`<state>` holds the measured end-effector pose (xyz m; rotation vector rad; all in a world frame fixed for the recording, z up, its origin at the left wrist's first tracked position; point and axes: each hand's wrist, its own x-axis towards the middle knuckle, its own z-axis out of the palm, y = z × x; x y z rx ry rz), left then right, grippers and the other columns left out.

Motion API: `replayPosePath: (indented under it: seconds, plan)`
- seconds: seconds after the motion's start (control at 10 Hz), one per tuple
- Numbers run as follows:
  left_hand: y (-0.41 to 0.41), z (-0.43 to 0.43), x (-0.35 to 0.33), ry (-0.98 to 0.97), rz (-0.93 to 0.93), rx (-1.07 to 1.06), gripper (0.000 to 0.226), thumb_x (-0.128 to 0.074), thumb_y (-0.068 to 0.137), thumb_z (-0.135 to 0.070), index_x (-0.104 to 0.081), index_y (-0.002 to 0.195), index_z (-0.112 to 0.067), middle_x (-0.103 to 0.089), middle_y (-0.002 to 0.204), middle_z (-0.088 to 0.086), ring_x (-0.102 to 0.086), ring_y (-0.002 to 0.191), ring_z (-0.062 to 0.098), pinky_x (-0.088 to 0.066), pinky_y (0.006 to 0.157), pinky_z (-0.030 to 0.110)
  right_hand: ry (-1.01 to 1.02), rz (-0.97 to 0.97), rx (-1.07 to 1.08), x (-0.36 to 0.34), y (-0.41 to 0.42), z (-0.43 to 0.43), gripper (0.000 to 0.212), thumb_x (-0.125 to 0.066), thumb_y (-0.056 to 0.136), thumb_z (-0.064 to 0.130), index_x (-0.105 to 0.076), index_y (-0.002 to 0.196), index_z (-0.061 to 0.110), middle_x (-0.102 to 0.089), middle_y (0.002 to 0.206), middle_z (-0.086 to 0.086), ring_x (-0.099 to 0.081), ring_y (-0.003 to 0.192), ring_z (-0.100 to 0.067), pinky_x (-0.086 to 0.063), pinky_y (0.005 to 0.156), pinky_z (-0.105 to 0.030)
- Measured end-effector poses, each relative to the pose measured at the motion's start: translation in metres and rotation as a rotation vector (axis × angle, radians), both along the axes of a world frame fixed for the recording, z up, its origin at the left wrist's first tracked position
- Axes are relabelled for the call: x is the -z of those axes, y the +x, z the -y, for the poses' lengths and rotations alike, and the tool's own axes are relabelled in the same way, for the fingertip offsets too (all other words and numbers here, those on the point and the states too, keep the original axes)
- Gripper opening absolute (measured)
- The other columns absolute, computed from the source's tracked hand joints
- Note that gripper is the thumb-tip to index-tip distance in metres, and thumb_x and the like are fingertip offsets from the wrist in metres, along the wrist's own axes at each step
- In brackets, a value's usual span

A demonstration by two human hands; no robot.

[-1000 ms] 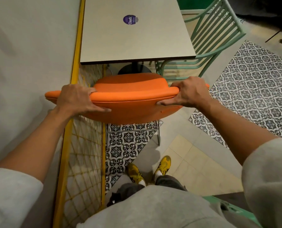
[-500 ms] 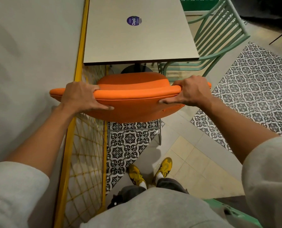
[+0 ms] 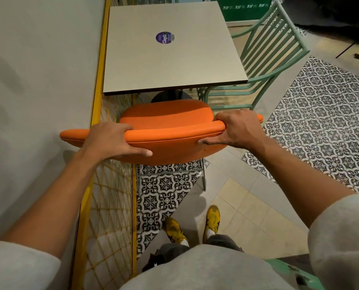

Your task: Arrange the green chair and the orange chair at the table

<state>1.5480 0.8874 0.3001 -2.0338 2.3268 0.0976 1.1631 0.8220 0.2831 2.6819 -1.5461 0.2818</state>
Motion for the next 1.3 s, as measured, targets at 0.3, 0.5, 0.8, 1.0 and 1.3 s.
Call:
replayPosePath:
  seconds: [0.3, 0.5, 0.8, 1.0, 1.3]
  plan:
    - [-0.075, 0.007, -0.010, 0.078, -0.087, 0.087, 0.090, -0.040, 0.055, -0.113, -0.064, 0.103, -0.040, -0.065, 0.082, -0.019, -0.065, 0.078, 0.011, -0.056, 0.073, 0.035, -0.042, 0.036, 0.012, 0.009, -0.012, -0.009, 0.096, -0.037, 0.071, 0.107, -0.068, 0.115, 0.027, -0.075, 0.109, 0.002, -0.066, 0.101, -0.021, -0.044, 0.094, -0.042]
    - [-0.169, 0.026, -0.011, 0.092, -0.143, 0.173, 0.095, -0.043, 0.061, -0.109, -0.063, 0.124, -0.042, -0.066, 0.094, -0.020, -0.063, 0.083, 0.009, -0.045, 0.062, 0.028, -0.024, 0.094, -0.005, 0.011, -0.056, -0.012, 0.083, -0.041, 0.084, 0.096, -0.061, 0.131, 0.029, -0.068, 0.125, 0.003, -0.059, 0.113, -0.020, -0.042, 0.100, -0.042]
    - [-0.332, 0.074, -0.008, 0.049, -0.096, 0.353, 0.108, -0.044, 0.066, -0.106, -0.045, 0.150, -0.039, -0.064, 0.144, -0.011, -0.065, 0.125, 0.019, -0.056, 0.087, 0.039, 0.355, -0.103, 0.335, 0.064, -0.236, -0.024, 0.091, -0.036, 0.090, 0.089, -0.052, 0.152, 0.023, -0.059, 0.151, -0.003, -0.055, 0.137, -0.029, -0.044, 0.108, -0.049]
    - [-0.451, 0.099, 0.025, 0.166, -0.114, 0.539, 0.100, -0.039, 0.078, -0.100, -0.050, 0.151, -0.032, -0.061, 0.149, -0.007, -0.062, 0.130, 0.019, -0.055, 0.098, 0.038, 0.611, -0.211, 0.549, 0.088, -0.365, -0.043, 0.095, -0.036, 0.092, 0.087, -0.039, 0.161, 0.020, -0.044, 0.163, -0.007, -0.045, 0.146, -0.031, -0.036, 0.117, -0.055]
    - [-0.573, 0.083, 0.127, 0.738, 0.025, 0.571, 0.104, -0.050, 0.082, -0.091, -0.037, 0.162, -0.027, -0.042, 0.166, -0.002, -0.042, 0.149, 0.023, -0.039, 0.119, 0.046, 0.829, -0.250, 0.722, 0.098, -0.488, -0.083, 0.093, -0.038, 0.093, 0.085, -0.043, 0.157, 0.018, -0.050, 0.157, -0.008, -0.050, 0.142, -0.033, -0.035, 0.116, -0.058]
